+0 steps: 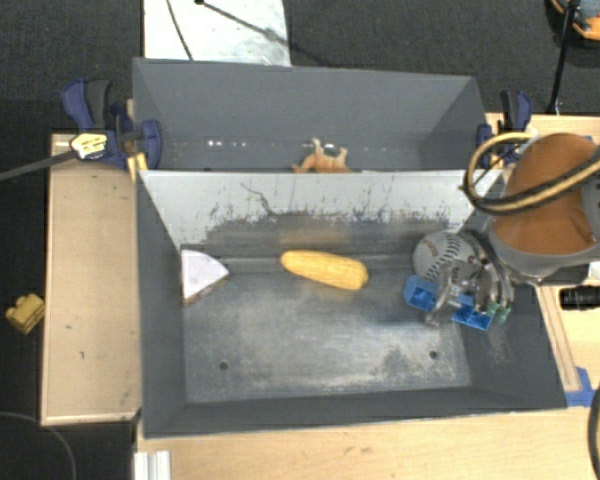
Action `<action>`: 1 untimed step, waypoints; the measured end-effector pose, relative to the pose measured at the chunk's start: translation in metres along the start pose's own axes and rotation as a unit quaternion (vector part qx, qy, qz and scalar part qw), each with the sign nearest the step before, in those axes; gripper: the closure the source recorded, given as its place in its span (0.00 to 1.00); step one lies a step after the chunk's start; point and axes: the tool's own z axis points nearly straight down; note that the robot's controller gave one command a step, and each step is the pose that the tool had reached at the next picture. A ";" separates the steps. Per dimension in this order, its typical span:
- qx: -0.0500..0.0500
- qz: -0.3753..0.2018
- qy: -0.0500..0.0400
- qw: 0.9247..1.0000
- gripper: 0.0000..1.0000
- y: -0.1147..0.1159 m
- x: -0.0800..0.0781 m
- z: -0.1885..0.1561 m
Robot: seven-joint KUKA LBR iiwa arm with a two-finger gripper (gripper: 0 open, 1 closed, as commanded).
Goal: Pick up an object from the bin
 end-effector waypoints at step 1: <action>0.000 0.020 -0.002 1.000 1.00 -0.012 0.007 -0.029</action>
Offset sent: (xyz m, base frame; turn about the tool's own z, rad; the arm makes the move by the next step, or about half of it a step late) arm -0.0238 -0.0163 0.1053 -0.0045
